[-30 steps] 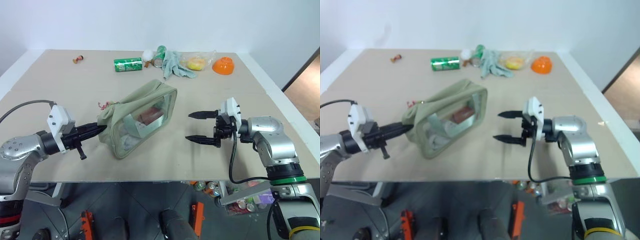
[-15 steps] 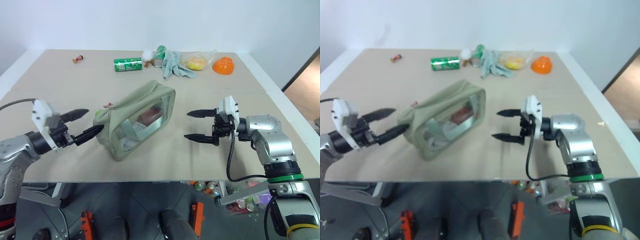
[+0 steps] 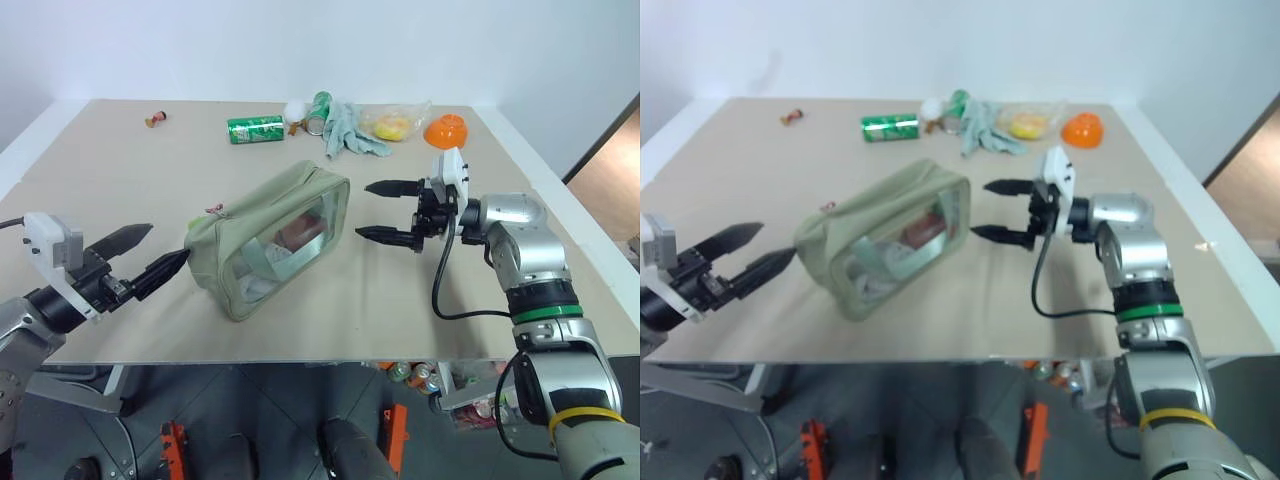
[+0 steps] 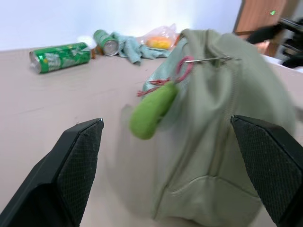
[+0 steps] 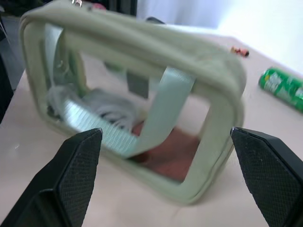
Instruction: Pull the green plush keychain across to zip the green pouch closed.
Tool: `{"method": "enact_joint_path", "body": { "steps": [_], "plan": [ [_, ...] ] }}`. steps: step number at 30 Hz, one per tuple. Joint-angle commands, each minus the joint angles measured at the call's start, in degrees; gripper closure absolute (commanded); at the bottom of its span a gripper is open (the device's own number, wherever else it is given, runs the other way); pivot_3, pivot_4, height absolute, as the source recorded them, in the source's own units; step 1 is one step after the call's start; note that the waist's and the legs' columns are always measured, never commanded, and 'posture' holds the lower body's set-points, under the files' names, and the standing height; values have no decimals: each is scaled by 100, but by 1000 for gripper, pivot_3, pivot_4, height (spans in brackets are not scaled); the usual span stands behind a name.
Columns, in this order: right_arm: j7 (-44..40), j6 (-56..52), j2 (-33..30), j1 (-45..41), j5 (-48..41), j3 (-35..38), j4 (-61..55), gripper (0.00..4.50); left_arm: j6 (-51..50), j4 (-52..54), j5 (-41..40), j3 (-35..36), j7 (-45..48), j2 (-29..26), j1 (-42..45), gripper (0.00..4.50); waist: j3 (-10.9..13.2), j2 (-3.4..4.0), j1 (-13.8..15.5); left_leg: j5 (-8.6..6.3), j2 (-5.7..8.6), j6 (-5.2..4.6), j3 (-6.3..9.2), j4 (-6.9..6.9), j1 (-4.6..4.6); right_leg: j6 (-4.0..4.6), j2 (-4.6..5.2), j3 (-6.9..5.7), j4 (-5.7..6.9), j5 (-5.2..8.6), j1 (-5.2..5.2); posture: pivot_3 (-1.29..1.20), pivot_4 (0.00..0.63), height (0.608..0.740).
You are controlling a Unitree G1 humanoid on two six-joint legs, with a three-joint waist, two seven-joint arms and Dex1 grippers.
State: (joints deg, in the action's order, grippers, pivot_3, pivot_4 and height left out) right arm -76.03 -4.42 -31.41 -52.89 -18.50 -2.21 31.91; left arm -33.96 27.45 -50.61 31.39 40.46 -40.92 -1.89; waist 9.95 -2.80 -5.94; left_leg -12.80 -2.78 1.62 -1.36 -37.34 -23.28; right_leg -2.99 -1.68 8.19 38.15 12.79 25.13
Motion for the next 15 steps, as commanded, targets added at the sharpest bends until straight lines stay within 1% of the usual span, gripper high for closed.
{"method": "enact_joint_path", "body": {
  "steps": [1,4,7,11,15],
  "plan": [
    [-218,509,79,-505,186,18,720,0,-123,388,-360,409,300,-373,-191,41,1,2,-1,0,-1,0,2,1,-1,6,0,-4,0,3,1,0,150,740],
    [-354,897,259,-1067,402,-21,1556,0,-288,603,-639,623,674,-740,-445,41,8,11,-18,-1,-2,1,2,6,-3,21,0,-6,1,12,7,0,150,740],
    [-391,1282,420,-1432,605,-21,2183,0,-273,646,-721,623,741,-860,-443,41,23,35,-31,-1,-2,1,1,9,-1,33,1,-8,1,19,7,0,150,740],
    [-456,1613,588,-1800,781,26,2759,0,-198,615,-664,502,739,-929,-257,41,25,39,-45,-1,-2,1,16,10,-2,32,1,-20,1,19,3,0,150,740],
    [-429,1787,784,-2043,918,33,3106,0,-16,576,-320,211,710,-837,-123,41,33,51,-49,-1,0,2,21,11,-5,22,3,-23,1,13,3,0,150,740]
  ]
}}
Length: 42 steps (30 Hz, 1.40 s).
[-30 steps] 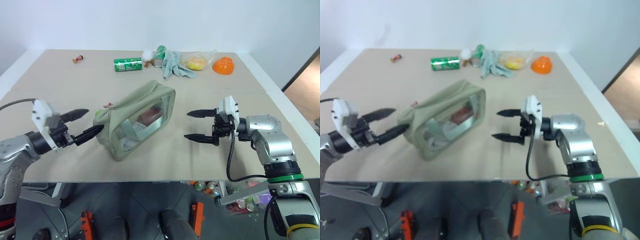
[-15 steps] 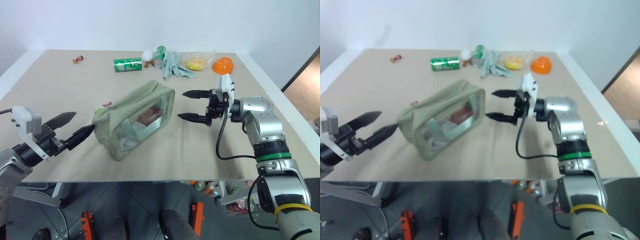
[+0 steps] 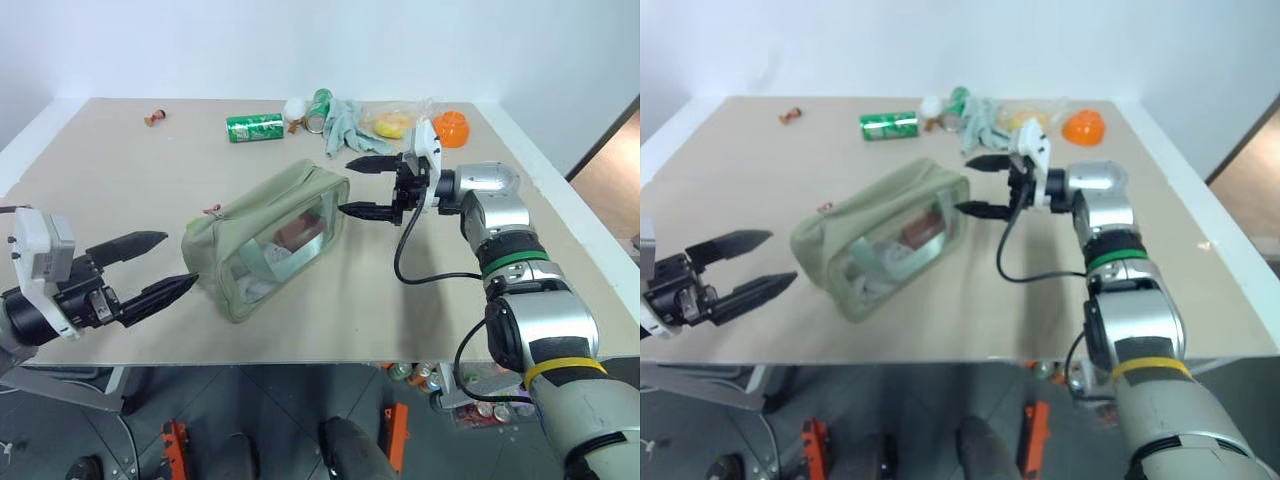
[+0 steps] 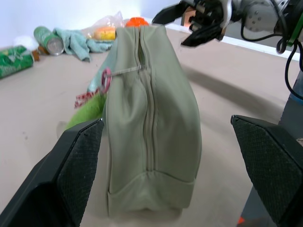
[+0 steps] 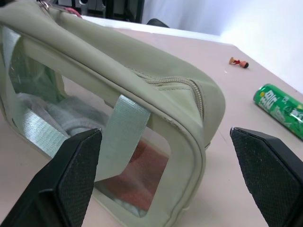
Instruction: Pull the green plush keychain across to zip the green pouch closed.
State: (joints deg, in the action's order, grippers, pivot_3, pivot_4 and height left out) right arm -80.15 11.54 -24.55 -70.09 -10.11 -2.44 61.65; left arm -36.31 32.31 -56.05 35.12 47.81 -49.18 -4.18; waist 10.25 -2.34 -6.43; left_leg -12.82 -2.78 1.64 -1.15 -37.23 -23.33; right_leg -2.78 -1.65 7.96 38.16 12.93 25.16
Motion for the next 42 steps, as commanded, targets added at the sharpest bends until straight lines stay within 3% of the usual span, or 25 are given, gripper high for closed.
{"method": "enact_joint_path", "body": {
  "steps": [1,2,6,7,14,16,24,32,36,42],
  "plan": [
    [12,229,156,-356,111,58,194,0,263,78,294,-247,-43,25,145,41,4,6,-1,0,0,0,0,1,0,0,0,0,0,0,0,0,150,740],
    [-5,271,212,-371,145,50,239,0,316,71,361,-355,-78,74,218,41,4,7,-1,0,0,0,2,2,0,0,-1,-1,0,-1,0,0,150,740],
    [-56,353,324,-427,168,125,333,1058,452,-10,535,-529,-82,154,349,0,5,9,-1,0,0,0,14,3,-1,26,-2,-11,3,-16,-1,0,150,740],
    [-65,343,340,-447,165,143,347,1604,481,-41,573,-540,-72,155,353,0,6,10,-1,0,0,0,15,4,-1,26,-2,-12,3,-16,-1,0,150,740],
    [-67,383,395,-458,203,173,365,4008,706,-243,851,-766,-102,211,605,0,6,10,-6,0,-1,1,24,21,2,38,-4,-22,4,-15,1,0,150,740],
    [-94,414,360,-427,219,173,321,4454,763,-310,935,-882,-114,255,731,0,7,12,-5,1,0,1,28,21,2,39,-4,-25,4,-16,0,0,150,740],
    [-259,205,-89,-82,47,290,-481,4454,996,-693,1246,-1221,-61,376,1181,0,8,13,26,1,3,2,37,21,-3,39,-2,-29,4,-16,-2,0,150,740],
    [58,-1547,-993,1396,-658,565,-3597,4454,1374,-1290,1690,-1630,117,517,1650,0,13,22,102,1,15,2,60,23,-14,22,4,-35,4,-3,-4,0,150,740],
    [511,-2450,-1326,2553,-1070,727,-5512,4454,1701,-1767,2035,-1908,182,649,2046,0,15,26,145,2,13,4,77,29,-11,25,-3,-49,9,0,-6,0,150,740],
    [1180,-3486,-1633,3589,-1616,964,-7215,4454,1851,-2008,2131,-2000,355,767,2230,0,18,31,137,3,11,5,79,20,-9,-2,-7,-49,16,17,-5,0,150,740]
  ]
}}
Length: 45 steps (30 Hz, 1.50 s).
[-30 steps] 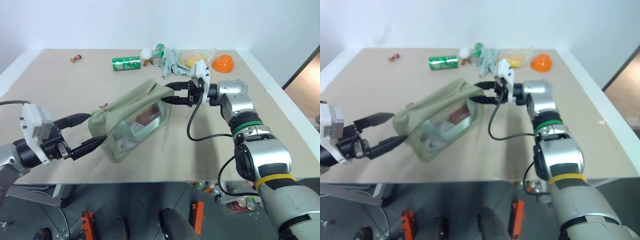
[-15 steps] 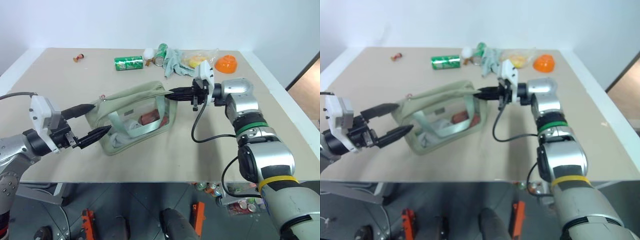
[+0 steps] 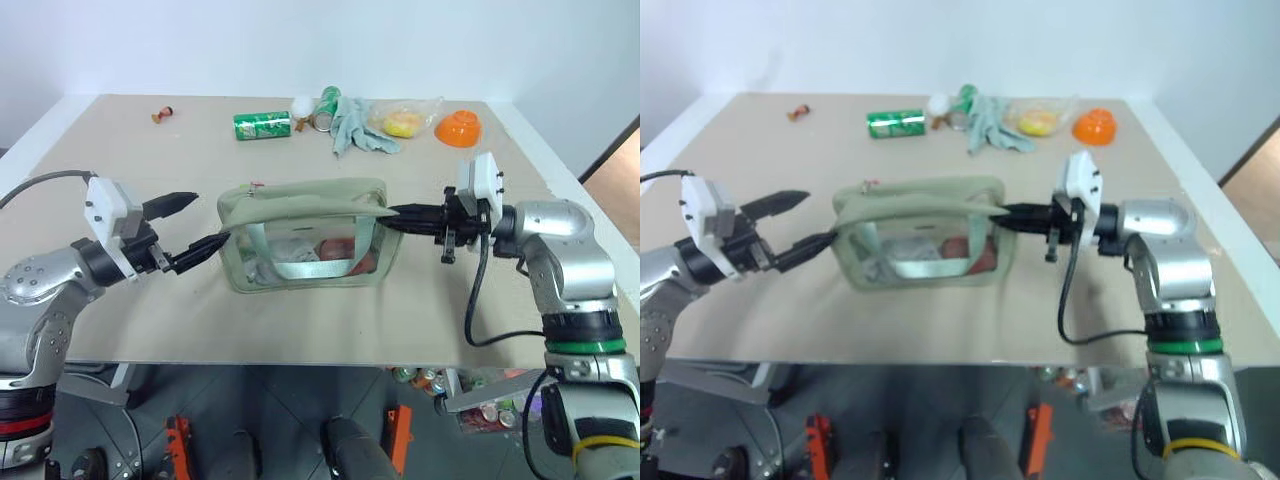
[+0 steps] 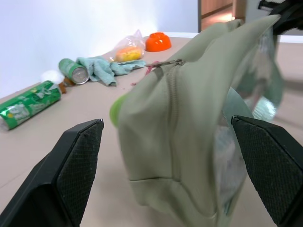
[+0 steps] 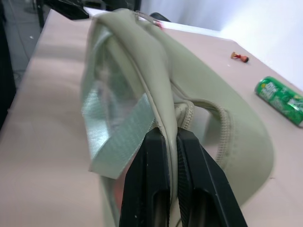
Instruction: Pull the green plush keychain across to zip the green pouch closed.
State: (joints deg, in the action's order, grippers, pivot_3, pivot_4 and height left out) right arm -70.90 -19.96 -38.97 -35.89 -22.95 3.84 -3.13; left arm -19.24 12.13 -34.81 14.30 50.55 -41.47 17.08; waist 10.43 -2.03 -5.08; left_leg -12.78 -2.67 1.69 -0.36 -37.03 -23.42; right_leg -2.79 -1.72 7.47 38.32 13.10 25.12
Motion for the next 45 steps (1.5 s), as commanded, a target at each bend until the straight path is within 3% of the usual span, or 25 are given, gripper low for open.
{"method": "enact_joint_path", "body": {
  "steps": [1,10,20,29,41,45],
  "plan": [
    [356,-524,-287,362,-412,416,-970,4454,124,-5,-37,85,117,6,106,0,0,0,17,0,0,0,0,-2,-1,0,0,0,1,0,0,0,150,740],
    [937,-1167,-711,1158,-929,960,-1766,4454,-196,58,-388,221,462,-130,-106,0,0,-1,51,0,3,0,8,-39,-1,-6,2,-4,0,0,-21,0,150,740],
    [977,-484,-643,1575,-625,733,-1385,4454,-393,167,-434,157,547,-222,-203,0,0,0,58,1,3,-2,9,-38,0,-7,2,-5,0,0,-23,0,150,740],
    [729,-880,-849,1718,-933,659,-1327,4454,-538,249,-483,152,510,-246,-175,0,0,-1,57,1,2,-2,10,-39,5,-6,0,-5,1,-1,-27,0,150,740],
    [798,-648,-981,2093,-864,742,-1550,284,-774,89,-533,-11,654,-245,244,0,-1,-1,73,1,3,-2,13,-39,5,-7,-2,-6,0,0,-28,0,150,740],
    [941,-654,-906,2074,-967,802,-1612,191,-772,18,-494,-21,713,-258,313,0,-1,-1,72,1,2,-2,13,-38,5,-7,-2,-6,0,0,-28,0,150,740]
  ]
}}
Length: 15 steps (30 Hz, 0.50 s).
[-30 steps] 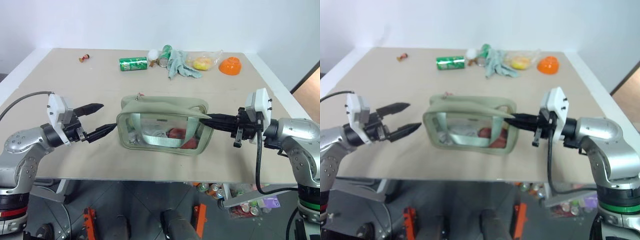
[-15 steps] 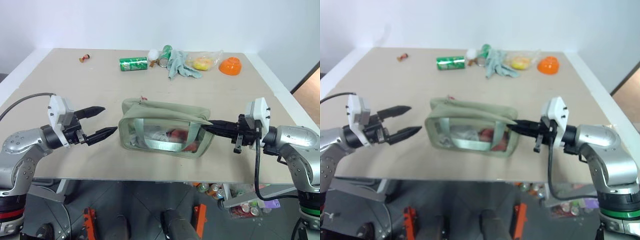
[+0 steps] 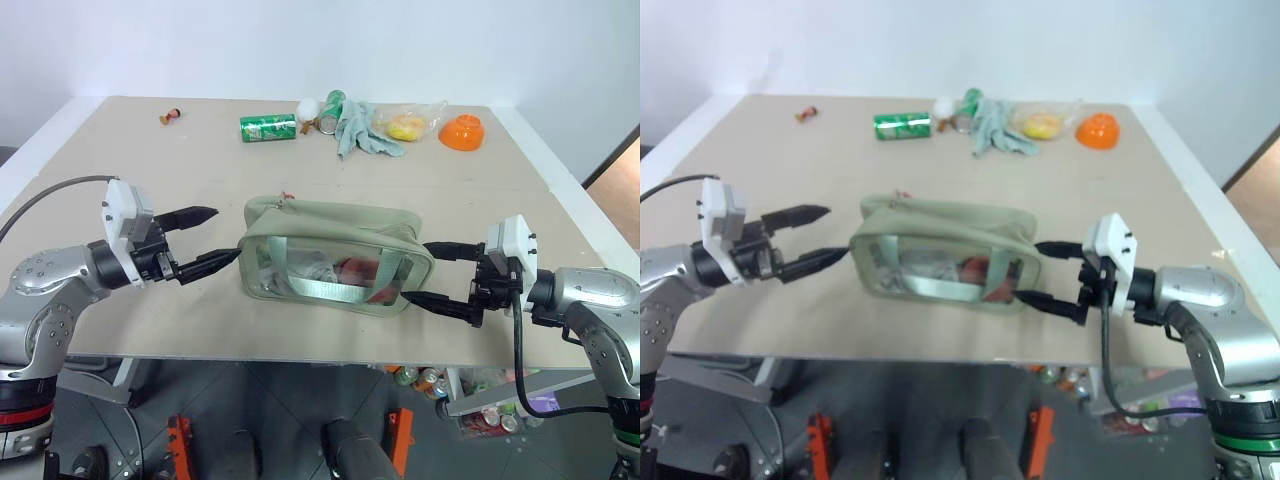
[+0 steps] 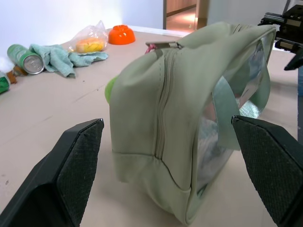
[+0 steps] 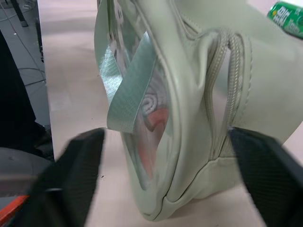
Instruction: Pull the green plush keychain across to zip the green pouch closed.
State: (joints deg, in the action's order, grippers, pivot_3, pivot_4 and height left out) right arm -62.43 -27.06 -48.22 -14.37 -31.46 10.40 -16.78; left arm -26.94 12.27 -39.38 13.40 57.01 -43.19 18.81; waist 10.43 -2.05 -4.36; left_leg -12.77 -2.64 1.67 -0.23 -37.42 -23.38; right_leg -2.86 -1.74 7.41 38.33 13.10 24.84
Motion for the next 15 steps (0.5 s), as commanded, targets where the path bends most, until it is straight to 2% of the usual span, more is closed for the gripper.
{"method": "enact_joint_path", "body": {
  "steps": [1,5,8,15],
  "plan": [
    [190,-80,68,-125,-268,190,-316,191,-23,-20,-47,85,78,-98,148,0,0,0,2,0,0,0,0,0,0,0,0,0,0,0,0,0,150,740],
    [409,-520,78,-286,-697,249,-503,191,-104,-94,-67,169,124,-149,113,0,0,0,-4,0,0,0,2,0,0,0,-1,0,0,0,0,0,150,740],
    [455,-643,47,-303,-842,272,-565,998,-52,-161,-13,193,143,-176,93,0,0,0,4,0,0,0,4,0,0,0,0,-1,0,0,-1,0,150,740],
    [626,-917,10,-332,-1165,443,-666,3482,65,-231,118,163,196,-190,84,0,0,0,7,0,0,0,5,1,-3,0,0,-3,-1,1,0,0,150,740]
  ]
}}
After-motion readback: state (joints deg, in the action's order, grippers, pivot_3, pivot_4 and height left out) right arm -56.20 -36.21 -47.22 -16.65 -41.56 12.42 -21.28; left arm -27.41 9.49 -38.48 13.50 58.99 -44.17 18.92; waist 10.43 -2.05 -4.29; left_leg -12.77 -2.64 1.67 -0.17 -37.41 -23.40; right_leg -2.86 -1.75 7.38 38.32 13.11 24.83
